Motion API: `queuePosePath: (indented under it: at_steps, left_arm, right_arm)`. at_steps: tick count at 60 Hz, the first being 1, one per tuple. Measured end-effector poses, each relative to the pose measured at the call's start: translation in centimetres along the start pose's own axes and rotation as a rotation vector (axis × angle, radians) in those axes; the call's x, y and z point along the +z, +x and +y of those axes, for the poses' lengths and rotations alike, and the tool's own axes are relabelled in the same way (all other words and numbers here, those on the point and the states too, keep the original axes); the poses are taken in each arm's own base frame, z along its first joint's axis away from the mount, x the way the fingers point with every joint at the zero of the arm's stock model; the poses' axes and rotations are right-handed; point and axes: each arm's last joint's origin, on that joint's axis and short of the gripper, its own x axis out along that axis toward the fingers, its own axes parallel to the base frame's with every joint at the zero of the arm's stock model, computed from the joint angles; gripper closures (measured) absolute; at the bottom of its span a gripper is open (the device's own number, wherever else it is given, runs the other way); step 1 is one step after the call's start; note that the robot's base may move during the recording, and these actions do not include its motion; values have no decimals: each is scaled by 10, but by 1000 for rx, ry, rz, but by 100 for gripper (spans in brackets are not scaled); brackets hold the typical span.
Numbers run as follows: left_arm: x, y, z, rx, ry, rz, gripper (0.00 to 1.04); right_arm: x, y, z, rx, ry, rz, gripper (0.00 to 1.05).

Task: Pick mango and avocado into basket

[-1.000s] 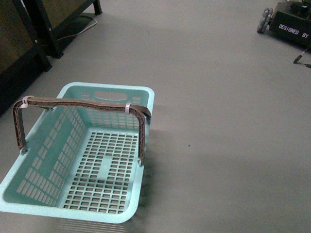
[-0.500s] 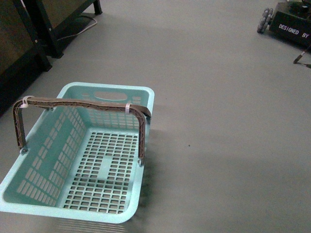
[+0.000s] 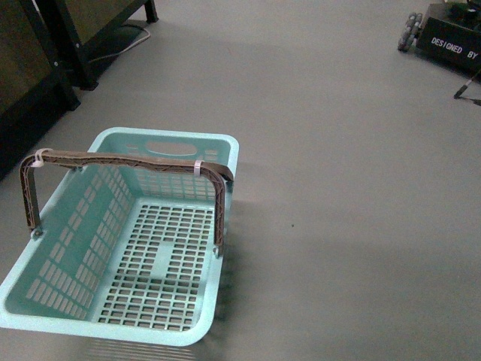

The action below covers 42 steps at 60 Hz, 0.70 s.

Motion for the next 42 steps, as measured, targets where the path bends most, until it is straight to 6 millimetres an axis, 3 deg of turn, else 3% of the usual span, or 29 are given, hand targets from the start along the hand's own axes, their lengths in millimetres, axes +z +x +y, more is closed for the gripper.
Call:
queuePosePath:
  at_steps: [6,11,15,22,28,42]
  left_arm:
    - [0,0,0,20,-2,3,7]
    - [-3,5,1,186,-50,59,7]
    - [-4,12,2,219,-126,127,7]
    - [4,41,1,195,-378,221,7]
    - [-5,71,-2,167,-560,295,7]
    - [-60,145,-22,209,-852,512,7]
  right_arm:
    - [0,0,0,0,0,0,8]
    - [0,0,0,0,0,0,8]
    - [0,0,0,0,0,0,8]
    - [0,0,0,0,0,0,8]
    - [0,0,0,0,0,0,8]
    - [0,0,0,0,0,0,8]
